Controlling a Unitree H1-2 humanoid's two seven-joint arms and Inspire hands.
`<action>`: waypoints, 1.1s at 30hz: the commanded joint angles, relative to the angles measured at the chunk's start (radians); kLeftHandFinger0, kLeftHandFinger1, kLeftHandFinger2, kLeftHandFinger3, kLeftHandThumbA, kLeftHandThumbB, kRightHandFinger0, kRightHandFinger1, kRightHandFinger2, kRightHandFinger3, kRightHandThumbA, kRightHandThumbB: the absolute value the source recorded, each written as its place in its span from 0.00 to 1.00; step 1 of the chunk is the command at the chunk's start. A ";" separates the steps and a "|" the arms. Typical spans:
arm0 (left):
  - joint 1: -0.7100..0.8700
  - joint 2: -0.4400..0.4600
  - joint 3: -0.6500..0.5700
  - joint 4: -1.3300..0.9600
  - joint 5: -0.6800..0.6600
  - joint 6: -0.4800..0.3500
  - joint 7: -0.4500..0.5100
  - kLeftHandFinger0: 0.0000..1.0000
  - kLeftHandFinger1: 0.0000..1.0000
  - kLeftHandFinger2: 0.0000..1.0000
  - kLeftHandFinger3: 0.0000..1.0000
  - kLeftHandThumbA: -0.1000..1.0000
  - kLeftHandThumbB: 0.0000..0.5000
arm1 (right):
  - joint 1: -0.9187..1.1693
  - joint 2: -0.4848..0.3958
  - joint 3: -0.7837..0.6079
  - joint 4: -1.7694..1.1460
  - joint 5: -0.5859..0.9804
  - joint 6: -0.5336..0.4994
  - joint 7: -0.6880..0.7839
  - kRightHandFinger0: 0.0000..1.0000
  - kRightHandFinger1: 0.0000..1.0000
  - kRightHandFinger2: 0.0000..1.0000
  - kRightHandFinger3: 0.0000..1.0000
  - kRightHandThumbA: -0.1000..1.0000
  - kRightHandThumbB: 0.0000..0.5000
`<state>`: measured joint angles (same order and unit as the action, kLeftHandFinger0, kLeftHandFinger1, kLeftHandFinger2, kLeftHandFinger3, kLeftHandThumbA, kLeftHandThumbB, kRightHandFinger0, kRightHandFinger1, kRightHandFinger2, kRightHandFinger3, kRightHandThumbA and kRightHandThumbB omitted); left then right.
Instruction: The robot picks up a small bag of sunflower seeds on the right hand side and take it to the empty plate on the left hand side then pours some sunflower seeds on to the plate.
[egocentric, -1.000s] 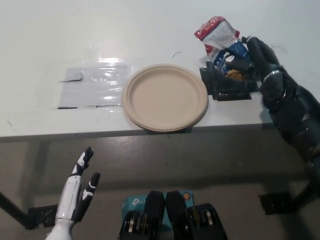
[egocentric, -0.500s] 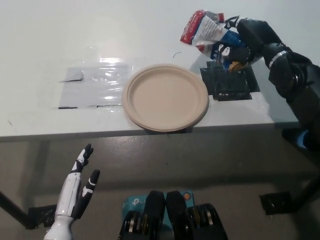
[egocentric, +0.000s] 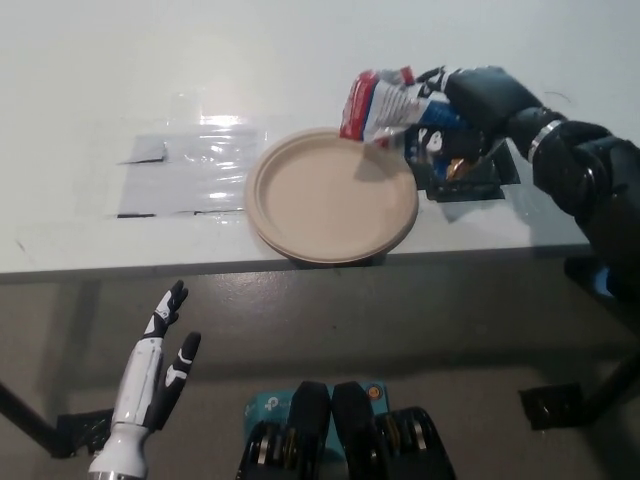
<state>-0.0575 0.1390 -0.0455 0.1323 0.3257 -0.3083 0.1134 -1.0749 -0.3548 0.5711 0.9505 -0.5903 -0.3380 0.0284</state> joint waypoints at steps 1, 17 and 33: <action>-0.021 0.015 0.002 -0.016 -0.002 -0.007 -0.006 1.00 1.00 1.00 1.00 1.00 0.52 | -0.038 -0.007 -0.003 -0.086 -0.021 0.006 0.068 0.01 0.50 0.91 0.94 0.00 0.26; -0.031 0.017 0.002 -0.013 -0.007 -0.005 -0.008 1.00 1.00 1.00 1.00 1.00 0.51 | -0.034 -0.004 0.031 -0.178 -0.077 -0.040 0.186 0.00 0.33 0.75 0.65 0.00 0.42; -0.036 0.022 -0.004 -0.021 0.002 0.001 -0.008 1.00 1.00 1.00 1.00 1.00 0.53 | -0.107 -0.071 0.041 -0.297 -0.116 -0.011 0.382 0.04 0.43 0.87 0.80 0.00 0.45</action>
<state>-0.0792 0.1433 -0.0494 0.1331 0.3218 -0.2981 0.1113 -1.0749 -0.3870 0.6278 0.7322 -0.6951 -0.3664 0.3198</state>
